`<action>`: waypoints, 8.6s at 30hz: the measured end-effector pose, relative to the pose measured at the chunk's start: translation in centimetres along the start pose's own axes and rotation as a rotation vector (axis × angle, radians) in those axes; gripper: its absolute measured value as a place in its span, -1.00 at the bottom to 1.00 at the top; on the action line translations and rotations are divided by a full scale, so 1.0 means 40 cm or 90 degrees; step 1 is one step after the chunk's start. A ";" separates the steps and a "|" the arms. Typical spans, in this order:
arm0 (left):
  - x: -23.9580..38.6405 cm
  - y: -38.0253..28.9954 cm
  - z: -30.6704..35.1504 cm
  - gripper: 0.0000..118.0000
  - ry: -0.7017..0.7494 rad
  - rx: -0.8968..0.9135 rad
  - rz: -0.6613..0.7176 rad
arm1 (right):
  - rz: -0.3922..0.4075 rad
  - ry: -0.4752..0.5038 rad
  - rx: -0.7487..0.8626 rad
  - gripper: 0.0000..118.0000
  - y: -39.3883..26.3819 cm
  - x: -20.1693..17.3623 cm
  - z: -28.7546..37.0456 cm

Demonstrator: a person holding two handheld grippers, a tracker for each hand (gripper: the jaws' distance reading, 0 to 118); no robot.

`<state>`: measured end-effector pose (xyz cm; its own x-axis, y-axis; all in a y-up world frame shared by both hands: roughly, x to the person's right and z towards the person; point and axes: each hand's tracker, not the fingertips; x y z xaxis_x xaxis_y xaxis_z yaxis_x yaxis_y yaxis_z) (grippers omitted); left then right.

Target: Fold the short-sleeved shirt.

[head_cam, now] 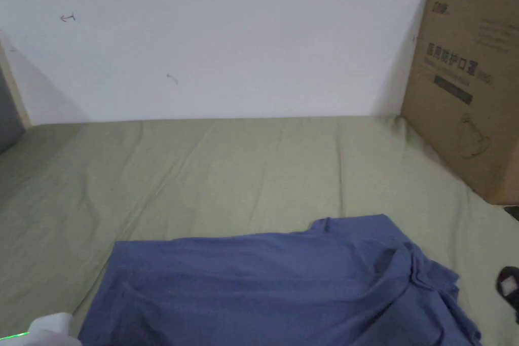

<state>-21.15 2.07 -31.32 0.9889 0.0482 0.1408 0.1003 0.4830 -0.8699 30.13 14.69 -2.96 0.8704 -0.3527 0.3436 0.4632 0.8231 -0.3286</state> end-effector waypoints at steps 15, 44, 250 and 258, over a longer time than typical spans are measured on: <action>0.016 0.047 0.186 -0.89 -0.102 0.080 -0.032 | -0.081 -0.083 -0.384 0.90 -0.037 0.241 -0.393; -0.080 -0.167 0.272 -0.89 -0.121 -0.082 -0.118 | -0.037 -0.045 -0.475 -0.85 -0.100 0.230 -0.023; -0.185 -0.019 0.223 -0.88 -0.106 0.028 0.000 | 0.075 0.086 0.090 -1.00 -0.062 -0.257 0.064; -0.089 0.011 0.356 -0.88 -0.133 0.063 0.012 | 0.038 0.092 0.081 -1.00 -0.071 -0.217 0.105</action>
<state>-26.19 14.54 -25.48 0.9453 0.2324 0.2289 0.0612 0.5630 -0.8242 20.56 17.29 -1.32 0.9150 -0.3542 0.1933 0.3930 0.8909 -0.2276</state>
